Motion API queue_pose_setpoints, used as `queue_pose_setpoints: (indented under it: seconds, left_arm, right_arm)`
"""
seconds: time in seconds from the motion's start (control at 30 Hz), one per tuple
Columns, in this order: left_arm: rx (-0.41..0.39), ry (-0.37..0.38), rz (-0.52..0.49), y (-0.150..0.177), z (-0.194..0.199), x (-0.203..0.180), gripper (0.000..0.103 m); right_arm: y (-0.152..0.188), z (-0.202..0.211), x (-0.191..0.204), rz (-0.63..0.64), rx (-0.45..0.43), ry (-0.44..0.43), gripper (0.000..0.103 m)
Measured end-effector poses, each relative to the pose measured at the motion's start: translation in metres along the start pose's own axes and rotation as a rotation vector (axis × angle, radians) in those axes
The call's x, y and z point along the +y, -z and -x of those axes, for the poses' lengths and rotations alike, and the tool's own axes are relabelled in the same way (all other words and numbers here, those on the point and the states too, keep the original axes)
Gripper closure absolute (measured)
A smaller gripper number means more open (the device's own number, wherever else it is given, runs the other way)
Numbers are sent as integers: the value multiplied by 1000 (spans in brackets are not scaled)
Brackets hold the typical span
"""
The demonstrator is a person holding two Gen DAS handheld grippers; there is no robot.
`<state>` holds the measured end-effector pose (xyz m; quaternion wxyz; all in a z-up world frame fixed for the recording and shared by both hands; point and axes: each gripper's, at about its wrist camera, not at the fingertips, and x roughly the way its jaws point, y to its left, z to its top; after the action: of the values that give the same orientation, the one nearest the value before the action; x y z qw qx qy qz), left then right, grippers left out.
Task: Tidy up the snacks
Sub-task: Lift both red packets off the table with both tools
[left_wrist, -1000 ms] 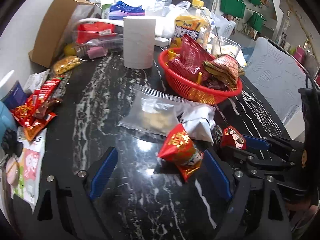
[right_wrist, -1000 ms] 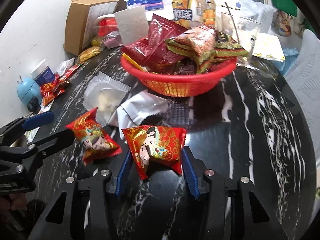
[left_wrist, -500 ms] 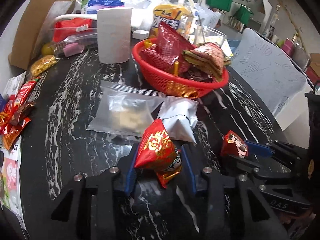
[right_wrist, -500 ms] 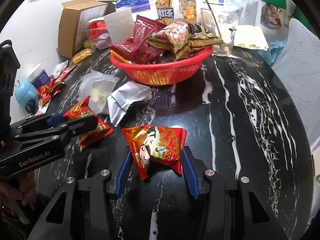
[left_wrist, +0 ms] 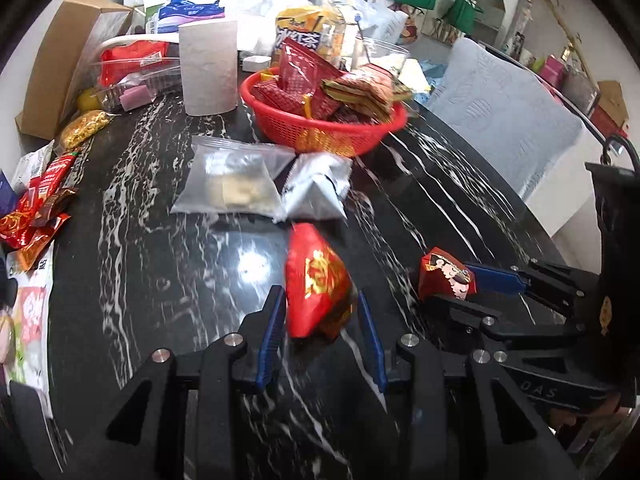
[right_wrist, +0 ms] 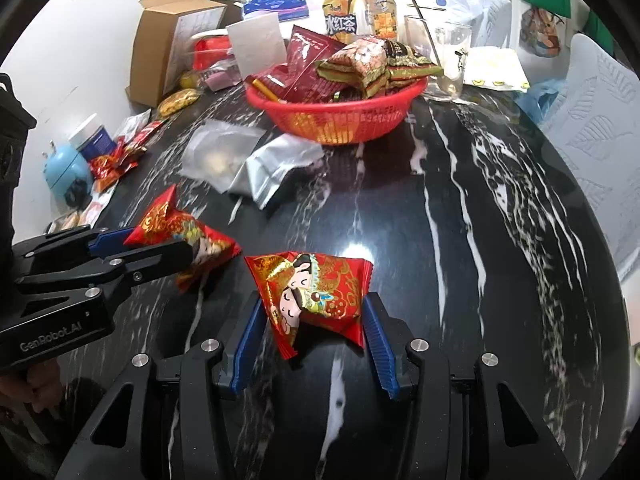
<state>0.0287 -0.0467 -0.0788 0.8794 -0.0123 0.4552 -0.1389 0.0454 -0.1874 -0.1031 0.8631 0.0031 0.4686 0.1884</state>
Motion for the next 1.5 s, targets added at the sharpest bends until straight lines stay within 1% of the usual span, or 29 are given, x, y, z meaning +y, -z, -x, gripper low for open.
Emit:
queue_pose_setpoints:
  seconds: [0.1, 0.17, 0.3, 0.43, 0.5, 0.57, 0.67, 0.77, 0.87, 0.93, 0.97, 1.07, 1.1, 1.13, 1.2, 1.23, 1.27, 1.33, 1.4, 1.5]
  left_arm:
    - [1, -14, -35, 10, 6, -8, 67]
    - [7, -9, -45, 16, 10, -12, 67]
    - [13, 2, -37, 22, 11, -12, 67]
    - [-10, 19, -24, 22, 13, -10, 67]
    - [-18, 11, -31, 22, 14, -12, 67]
    - [-46, -10, -40, 22, 19, -13, 67]
    - [-123, -73, -62, 20, 35, -15, 67]
    - [-172, -96, -90, 14, 43, -16, 67]
    - [-155, -89, -106, 4, 35, -15, 66]
    - [-118, -69, -109, -1, 24, -13, 66]
    - [-99, -59, -109, -3, 17, -11, 66]
    - [-3, -68, -103, -4, -9, -5, 65]
    - [12, -46, -92, -3, -15, -3, 63]
    - [20, -32, -84, -2, -17, -1, 63]
    - [39, -5, -81, 0, -21, 0, 59]
    - [51, 2, -84, 1, -23, -1, 59]
    - [67, 8, -85, 2, -26, -1, 59]
    - [60, -4, -100, 5, -26, -4, 58]
    - [54, -13, -109, 7, -25, -6, 58]
    - [31, -21, -93, 10, -24, -6, 58]
  right_arm:
    - [10, 5, 3, 3, 7, -2, 54]
    - [16, 8, 6, 3, 18, -7, 54]
    - [28, 14, 13, 27, 28, 3, 54]
    - [33, 19, 14, 28, 30, 2, 54]
    - [34, 20, 12, 23, 25, 4, 54]
    - [33, 21, 11, 18, 21, 6, 54]
    - [31, 24, 12, 25, 12, 10, 54]
    - [29, 25, 12, 28, 4, 5, 54]
    - [26, 23, 12, 28, 4, -6, 54]
    - [25, 20, 12, 28, 7, -10, 54]
    - [24, 19, 12, 26, 9, -10, 54]
    - [24, 19, 11, 18, 10, -9, 53]
    - [24, 19, 10, 17, 13, -6, 53]
    - [24, 18, 10, 19, 18, 0, 50]
    - [25, 16, 9, 21, 29, 16, 48]
    - [25, 15, 8, 18, 32, 19, 44]
    - [25, 14, 6, 14, 35, 18, 43]
    - [24, 12, 4, 3, 42, 10, 42]
    - [24, 11, 3, 3, 43, 14, 38]
    - [24, 9, 4, 11, 43, 23, 32]
